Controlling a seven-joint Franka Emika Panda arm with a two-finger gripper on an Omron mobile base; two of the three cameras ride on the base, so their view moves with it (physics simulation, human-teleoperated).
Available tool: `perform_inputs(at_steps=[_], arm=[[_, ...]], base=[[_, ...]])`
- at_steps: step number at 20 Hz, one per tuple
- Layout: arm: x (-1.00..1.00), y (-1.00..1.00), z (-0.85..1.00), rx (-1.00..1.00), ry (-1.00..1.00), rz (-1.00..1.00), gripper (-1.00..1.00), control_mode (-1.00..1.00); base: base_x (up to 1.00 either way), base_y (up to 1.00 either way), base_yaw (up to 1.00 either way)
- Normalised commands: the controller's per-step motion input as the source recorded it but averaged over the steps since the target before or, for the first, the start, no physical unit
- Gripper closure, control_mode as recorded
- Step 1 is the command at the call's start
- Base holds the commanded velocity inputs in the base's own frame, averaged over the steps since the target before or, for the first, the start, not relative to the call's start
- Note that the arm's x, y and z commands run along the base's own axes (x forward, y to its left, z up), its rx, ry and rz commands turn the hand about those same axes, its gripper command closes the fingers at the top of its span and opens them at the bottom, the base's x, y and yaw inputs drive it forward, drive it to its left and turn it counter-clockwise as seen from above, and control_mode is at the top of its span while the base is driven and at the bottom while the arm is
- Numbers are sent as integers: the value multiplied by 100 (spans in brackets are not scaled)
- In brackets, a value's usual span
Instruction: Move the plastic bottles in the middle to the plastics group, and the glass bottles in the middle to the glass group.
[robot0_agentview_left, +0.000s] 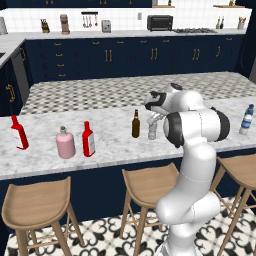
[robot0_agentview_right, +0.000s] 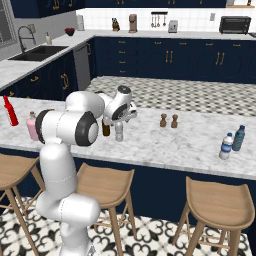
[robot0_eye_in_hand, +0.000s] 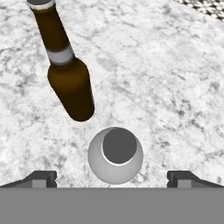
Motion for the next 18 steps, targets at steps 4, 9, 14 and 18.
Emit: perform_inputs(at_steps=[4, 9, 14, 18], arm=[[0, 0, -20, 0, 0, 0, -100, -100], [0, 0, -23, 0, 0, 0, -100, -100], [1, 0, -3, 0, 1, 0, -100, -100], [10, 1, -9, 0, -1, 0, -100, -100]], base=[[0, 0, 0], [0, 0, 0], [0, 0, 0], [0, 0, 0]])
